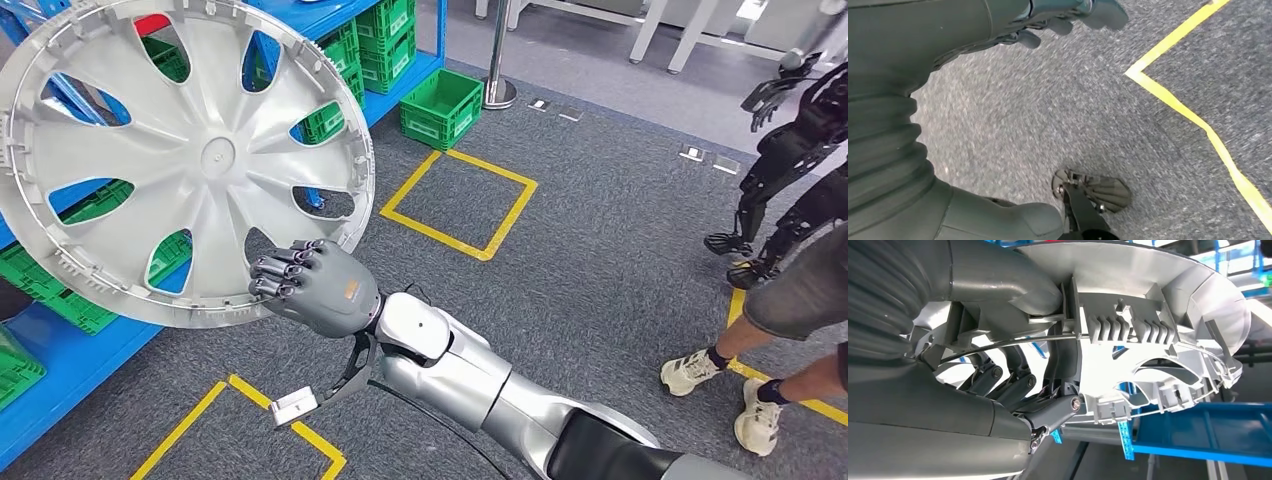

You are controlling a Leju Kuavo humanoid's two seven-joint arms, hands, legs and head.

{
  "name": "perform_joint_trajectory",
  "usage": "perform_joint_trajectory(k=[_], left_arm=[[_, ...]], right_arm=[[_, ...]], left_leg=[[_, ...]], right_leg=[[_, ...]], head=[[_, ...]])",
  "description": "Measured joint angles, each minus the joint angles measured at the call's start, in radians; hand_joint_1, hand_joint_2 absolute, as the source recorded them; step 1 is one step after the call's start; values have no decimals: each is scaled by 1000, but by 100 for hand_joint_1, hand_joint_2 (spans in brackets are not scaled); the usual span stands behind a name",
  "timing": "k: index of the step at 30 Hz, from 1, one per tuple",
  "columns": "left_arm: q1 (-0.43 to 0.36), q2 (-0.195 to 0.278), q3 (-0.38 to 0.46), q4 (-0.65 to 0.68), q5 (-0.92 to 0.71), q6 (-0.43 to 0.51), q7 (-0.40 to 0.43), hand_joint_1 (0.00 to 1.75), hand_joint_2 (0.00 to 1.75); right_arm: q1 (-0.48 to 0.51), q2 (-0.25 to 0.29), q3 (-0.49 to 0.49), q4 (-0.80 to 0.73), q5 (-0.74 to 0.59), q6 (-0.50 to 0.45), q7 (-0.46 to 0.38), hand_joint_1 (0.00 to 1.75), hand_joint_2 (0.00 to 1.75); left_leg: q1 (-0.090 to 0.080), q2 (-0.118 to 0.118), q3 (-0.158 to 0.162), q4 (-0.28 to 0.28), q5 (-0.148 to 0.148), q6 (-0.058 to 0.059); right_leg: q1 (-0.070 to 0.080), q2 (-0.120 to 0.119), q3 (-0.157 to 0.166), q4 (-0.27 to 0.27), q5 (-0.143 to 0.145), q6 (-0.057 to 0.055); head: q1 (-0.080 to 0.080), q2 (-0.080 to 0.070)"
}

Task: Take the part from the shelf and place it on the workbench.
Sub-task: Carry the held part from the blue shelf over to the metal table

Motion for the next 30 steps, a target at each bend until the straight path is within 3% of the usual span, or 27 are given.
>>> perform_joint_trajectory(k=[2,4,6,8,9,10,12,14,15,17,18,20,22,24,25,26,28,30], left_arm=[[0,1,0,0,0,-1,1,0,175],[-1,1,1,-1,0,-2,0,0,175],[0,2,1,-1,-2,-2,0,0,175],[1,2,1,-1,-6,-3,0,0,175],[1,2,1,-1,-9,-3,0,0,175],[0,2,1,-1,-11,-3,0,0,175],[-2,2,1,-1,-13,-3,0,0,175],[-3,2,1,-1,-14,0,-2,0,175],[-3,2,1,-1,-13,4,-5,0,175],[-4,3,1,-2,-11,10,-11,0,175],[-5,4,1,-2,-12,12,-15,0,175],[-6,6,1,-3,-22,11,-20,0,175],[-3,10,1,-3,-32,7,-21,0,175],[3,14,1,-3,-36,6,-21,0,175],[4,15,1,-2,-36,6,-21,0,175],[5,16,1,-2,-36,6,-21,0,175],[4,19,1,-2,-37,5,-21,0,175],[4,21,1,-2,-37,5,-22,0,175]], right_arm=[[8,-5,0,0,-1,-4,2,175,175],[18,-12,0,-1,-1,-7,2,175,175],[22,-16,1,-1,-1,-7,2,175,175],[27,-20,1,-1,-1,-7,5,175,175],[30,-23,1,-1,-1,-7,7,175,175],[31,-26,1,-1,-1,-6,10,175,175],[32,-31,1,-2,-3,-4,13,175,175],[31,-34,1,-5,-9,-2,11,175,175],[30,-35,1,-6,-15,0,8,175,175],[29,-39,1,-8,-26,1,0,175,175],[29,-42,1,-8,-32,0,-2,175,175],[30,-46,1,-9,-43,-3,0,175,175],[35,-50,1,-9,-52,-9,4,175,175],[45,-55,1,-9,-58,-14,5,175,175],[51,-58,1,-9,-59,-14,5,175,175],[55,-60,1,-9,-60,-15,5,175,175],[58,-63,1,-10,-60,-15,5,175,175],[59,-64,1,-11,-61,-16,5,175,175]], left_leg=[[-2,17,0,-4,6,13],[0,38,0,-11,14,29],[-1,62,-1,-14,17,38],[-4,88,-4,-13,17,41],[-5,100,-5,-12,16,41],[-5,112,-5,-11,16,41],[-6,132,-5,-9,14,38],[-11,147,-6,-5,11,30],[-14,154,-6,-5,10,25],[-15,166,-4,-8,11,13],[-13,161,-4,-6,7,7],[-10,122,-26,44,-30,-4],[-8,84,-82,169,-95,-9],[-8,76,-126,264,-123,-11],[-8,74,-123,260,-108,-11],[-7,70,-102,217,-76,-9],[-4,34,-38,79,-14,-4],[-3,1,-2,3,4,3]], right_leg=[[-4,15,-7,-5,8,15],[-2,-14,-22,21,-9,25],[2,-64,-69,123,-66,30],[2,-82,-123,244,-117,34],[2,-84,-131,267,-119,34],[2,-87,-118,249,-103,33],[4,-111,-44,122,-50,27],[11,-136,11,17,-22,16],[13,-139,18,-1,-20,10],[15,-122,15,-5,-16,-2],[13,-114,15,-9,-12,-8],[7,-101,16,-16,-6,-19],[5,-87,14,-16,-4,-24],[5,-67,12,-16,-3,-25],[5,-55,12,-15,-3,-25],[4,-43,12,-13,-2,-24],[4,-21,9,-7,-2,-17],[3,0,0,-3,1,-5]], head=[[-1,0],[4,0],[9,0],[10,0],[11,0],[11,0],[11,0],[10,0],[10,0],[10,0],[10,0],[6,0],[3,0],[3,0],[3,0],[3,0],[2,0],[1,0]])
